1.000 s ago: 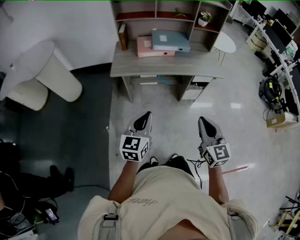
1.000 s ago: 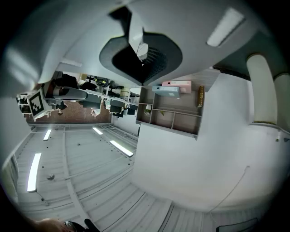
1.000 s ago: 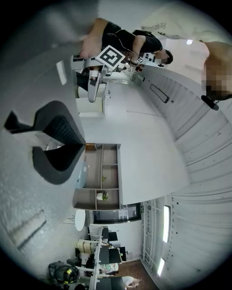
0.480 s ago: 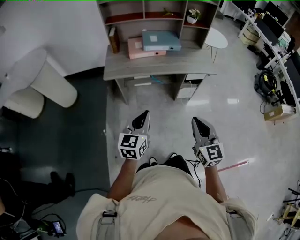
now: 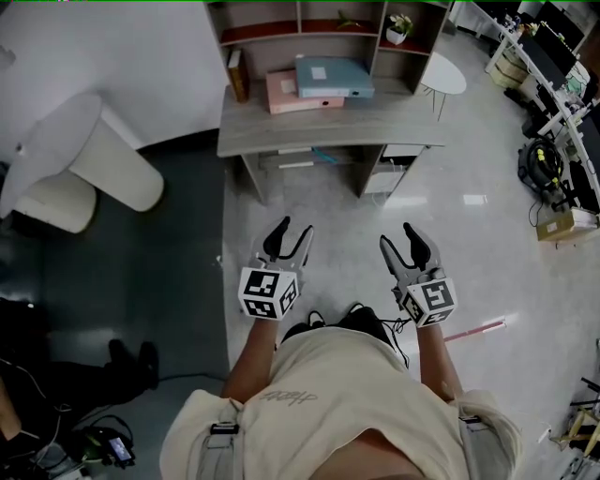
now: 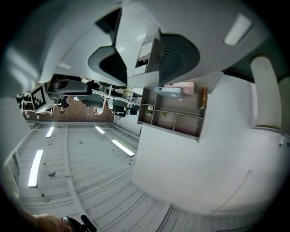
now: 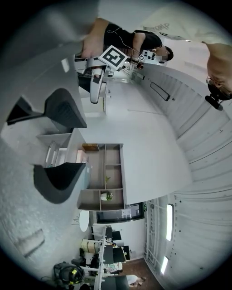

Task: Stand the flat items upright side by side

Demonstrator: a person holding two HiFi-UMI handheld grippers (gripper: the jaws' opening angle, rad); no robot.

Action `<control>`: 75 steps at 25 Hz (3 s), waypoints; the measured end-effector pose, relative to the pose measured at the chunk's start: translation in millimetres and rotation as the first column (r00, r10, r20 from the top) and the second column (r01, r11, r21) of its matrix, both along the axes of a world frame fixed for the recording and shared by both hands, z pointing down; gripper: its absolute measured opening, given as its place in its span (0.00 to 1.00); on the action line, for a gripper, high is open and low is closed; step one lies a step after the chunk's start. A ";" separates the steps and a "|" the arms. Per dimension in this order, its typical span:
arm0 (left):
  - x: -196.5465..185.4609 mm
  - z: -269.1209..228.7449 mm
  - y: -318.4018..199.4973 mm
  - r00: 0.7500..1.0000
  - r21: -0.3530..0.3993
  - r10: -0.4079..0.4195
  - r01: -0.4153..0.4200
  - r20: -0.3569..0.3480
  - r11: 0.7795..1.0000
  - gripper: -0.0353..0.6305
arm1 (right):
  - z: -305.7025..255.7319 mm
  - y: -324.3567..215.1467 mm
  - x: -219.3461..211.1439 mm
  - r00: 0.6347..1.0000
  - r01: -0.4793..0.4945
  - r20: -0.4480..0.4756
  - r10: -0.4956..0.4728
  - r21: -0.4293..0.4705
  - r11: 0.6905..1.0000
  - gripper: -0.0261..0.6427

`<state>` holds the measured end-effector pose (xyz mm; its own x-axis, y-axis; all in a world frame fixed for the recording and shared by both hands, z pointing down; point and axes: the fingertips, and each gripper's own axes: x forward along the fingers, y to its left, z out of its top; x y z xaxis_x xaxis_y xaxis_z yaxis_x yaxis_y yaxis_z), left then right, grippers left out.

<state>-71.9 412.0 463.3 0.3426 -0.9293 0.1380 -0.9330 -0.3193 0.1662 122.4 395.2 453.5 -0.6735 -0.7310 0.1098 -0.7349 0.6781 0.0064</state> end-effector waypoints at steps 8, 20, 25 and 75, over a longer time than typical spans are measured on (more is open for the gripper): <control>-17.5 -1.5 -3.1 1.000 0.023 -0.009 0.009 -0.001 1.000 0.43 | -1.0 -14.7 -4.3 1.000 -0.015 0.006 0.015 -0.015 1.000 0.40; 0.1 28.5 -40.9 0.998 -0.084 0.067 -0.066 0.010 0.994 0.43 | 30.0 -41.9 6.6 0.999 -0.043 -0.012 0.042 -0.098 0.994 0.40; 8.5 20.0 -84.5 0.995 -0.086 0.098 -0.095 0.030 0.992 0.42 | 35.2 -88.6 17.3 0.998 -0.061 -0.003 0.061 -0.101 0.993 0.40; -56.1 -18.3 -452.9 0.996 -0.118 0.090 -0.091 -0.008 0.989 0.40 | 15.9 -460.1 -50.8 0.996 -0.091 -0.020 0.089 -0.130 0.987 0.43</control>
